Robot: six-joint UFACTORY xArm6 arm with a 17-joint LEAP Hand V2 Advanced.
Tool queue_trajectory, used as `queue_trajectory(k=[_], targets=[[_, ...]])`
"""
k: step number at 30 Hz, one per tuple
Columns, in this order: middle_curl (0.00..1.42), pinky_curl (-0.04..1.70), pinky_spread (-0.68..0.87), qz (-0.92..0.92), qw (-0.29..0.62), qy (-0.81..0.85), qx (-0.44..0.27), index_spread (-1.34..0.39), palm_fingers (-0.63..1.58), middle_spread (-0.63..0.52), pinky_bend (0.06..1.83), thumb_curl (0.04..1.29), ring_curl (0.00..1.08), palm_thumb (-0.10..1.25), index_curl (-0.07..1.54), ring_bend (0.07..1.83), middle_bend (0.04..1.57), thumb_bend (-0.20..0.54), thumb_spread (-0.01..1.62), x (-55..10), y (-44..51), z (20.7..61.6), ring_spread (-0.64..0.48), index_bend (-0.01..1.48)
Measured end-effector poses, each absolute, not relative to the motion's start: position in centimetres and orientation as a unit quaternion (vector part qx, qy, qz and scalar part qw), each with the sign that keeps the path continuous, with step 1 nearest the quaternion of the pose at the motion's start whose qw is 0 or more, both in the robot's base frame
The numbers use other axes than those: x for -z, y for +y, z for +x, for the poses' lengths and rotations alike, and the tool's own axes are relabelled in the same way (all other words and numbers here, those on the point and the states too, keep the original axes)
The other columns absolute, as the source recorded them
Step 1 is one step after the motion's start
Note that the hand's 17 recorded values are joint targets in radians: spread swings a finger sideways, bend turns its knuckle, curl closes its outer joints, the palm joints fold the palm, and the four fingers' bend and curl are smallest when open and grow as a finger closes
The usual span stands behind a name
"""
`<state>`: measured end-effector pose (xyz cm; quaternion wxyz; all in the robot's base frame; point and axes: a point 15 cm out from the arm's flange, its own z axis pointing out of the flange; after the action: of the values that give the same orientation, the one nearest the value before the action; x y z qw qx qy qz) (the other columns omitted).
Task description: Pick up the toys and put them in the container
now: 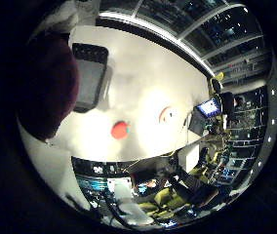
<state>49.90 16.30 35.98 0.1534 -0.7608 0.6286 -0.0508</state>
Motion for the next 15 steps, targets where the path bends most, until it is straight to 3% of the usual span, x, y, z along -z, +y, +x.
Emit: queue_trajectory(k=[1, 2, 3, 4, 7, 8, 11, 15], targets=[[0.67, 0.9, -0.29, -0.765, 0.154, 0.623, 0.051, -0.28, 1.1, -0.12, 1.07, 0.51, 0.66, 0.96, 0.76, 1.28, 1.3, -0.028, 1.05, -35.2, 17.3, 50.3, -0.22, 0.94], [0.65, 0.87, -0.35, -0.77, 0.15, 0.618, 0.048, -0.3, 0.94, -0.14, 1.0, 0.49, 0.64, 0.92, 0.73, 1.28, 1.24, -0.037, 1.05, -34.2, 18.1, 50.6, -0.24, 0.8], [0.63, 0.87, -0.38, -0.777, 0.139, 0.613, 0.042, -0.34, 0.71, -0.16, 1.0, 0.48, 0.64, 0.89, 0.73, 1.26, 1.16, -0.037, 1.06, -32.7, 18.7, 50.6, -0.25, 0.7], [0.56, 0.83, -0.34, -0.782, 0.129, 0.609, 0.037, -0.4, 0.28, -0.18, 0.9, 0.45, 0.6, 0.85, 0.67, 1.15, 0.98, -0.036, 1.07, -31.6, 19.2, 50.8, -0.24, 0.61], [0.47, 0.78, -0.13, -0.797, 0.104, 0.595, 0.024, -0.47, -0.04, -0.14, 0.79, 0.42, 0.5, 0.8, 0.59, 0.9, 0.76, -0.033, 1.07, -29.7, 20.2, 51.2, -0.14, 0.57], [0.41, 0.7, 0.04, -0.803, 0.097, 0.587, 0.022, -0.49, -0.15, -0.1, 0.72, 0.41, 0.41, 0.78, 0.52, 0.7, 0.63, -0.034, 1.07, -29.3, 20.3, 51.6, -0.04, 0.52], [0.33, 0.59, 0.28, -0.821, 0.062, 0.568, 0.002, -0.5, -0.16, -0.03, 0.6, 0.38, 0.31, 0.75, 0.43, 0.49, 0.41, -0.029, 1.05, -27.4, 19.9, 51.4, 0.1, 0.35], [0.29, 0.47, 0.42, -0.831, 0.049, 0.554, -0.006, -0.52, -0.08, 0.03, 0.5, 0.35, 0.25, 0.7, 0.32, 0.35, 0.22, -0.029, 1.02, -26.7, 19.2, 51.3, 0.19, 0.14]])
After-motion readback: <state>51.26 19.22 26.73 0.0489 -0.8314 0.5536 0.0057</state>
